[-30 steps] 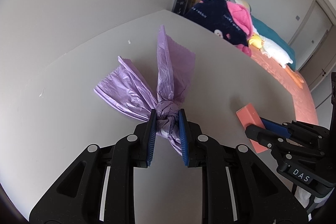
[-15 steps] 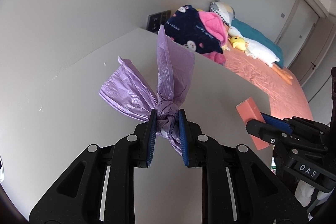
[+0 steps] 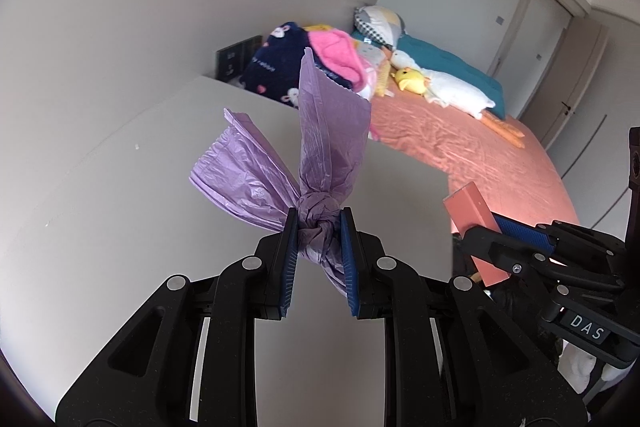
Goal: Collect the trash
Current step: 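Carry the purple bag and orange box over the black trash bag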
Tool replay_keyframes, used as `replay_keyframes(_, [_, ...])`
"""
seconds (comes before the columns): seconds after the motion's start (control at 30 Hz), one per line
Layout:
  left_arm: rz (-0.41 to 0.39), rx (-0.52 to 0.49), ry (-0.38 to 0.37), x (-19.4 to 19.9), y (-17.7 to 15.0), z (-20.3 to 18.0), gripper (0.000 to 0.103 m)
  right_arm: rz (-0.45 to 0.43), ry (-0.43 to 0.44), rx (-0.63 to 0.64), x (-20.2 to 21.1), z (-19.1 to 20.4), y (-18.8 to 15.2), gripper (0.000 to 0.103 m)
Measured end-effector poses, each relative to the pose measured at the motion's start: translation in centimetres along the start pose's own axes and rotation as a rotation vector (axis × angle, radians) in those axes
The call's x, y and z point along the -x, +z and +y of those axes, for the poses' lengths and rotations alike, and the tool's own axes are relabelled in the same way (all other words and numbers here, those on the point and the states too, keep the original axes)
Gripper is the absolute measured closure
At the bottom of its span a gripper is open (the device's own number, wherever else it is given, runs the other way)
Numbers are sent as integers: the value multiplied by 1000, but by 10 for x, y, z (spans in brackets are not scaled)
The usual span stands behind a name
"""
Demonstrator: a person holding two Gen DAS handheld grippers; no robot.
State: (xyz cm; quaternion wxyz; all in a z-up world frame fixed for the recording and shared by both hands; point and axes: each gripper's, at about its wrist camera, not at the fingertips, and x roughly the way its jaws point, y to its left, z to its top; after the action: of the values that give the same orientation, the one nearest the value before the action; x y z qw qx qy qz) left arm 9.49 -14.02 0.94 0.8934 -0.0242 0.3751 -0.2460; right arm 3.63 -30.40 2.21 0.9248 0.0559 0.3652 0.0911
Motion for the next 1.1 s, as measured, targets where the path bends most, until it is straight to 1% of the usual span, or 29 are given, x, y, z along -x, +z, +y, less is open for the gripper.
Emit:
replay_keyframes(0.23, [0, -57, -56, -3, 1, -44, 83, -28, -44, -35, 29, -29, -12, 82])
replay_keyframes(0.67, [6, -146, -160, -9, 0, -114, 83, -83, -130, -118, 78, -77, -35, 82])
replay_keyframes(1.1, [41, -250, -293, -22, -9, -190, 83, -122, -244, -213, 125, -129, -66, 82])
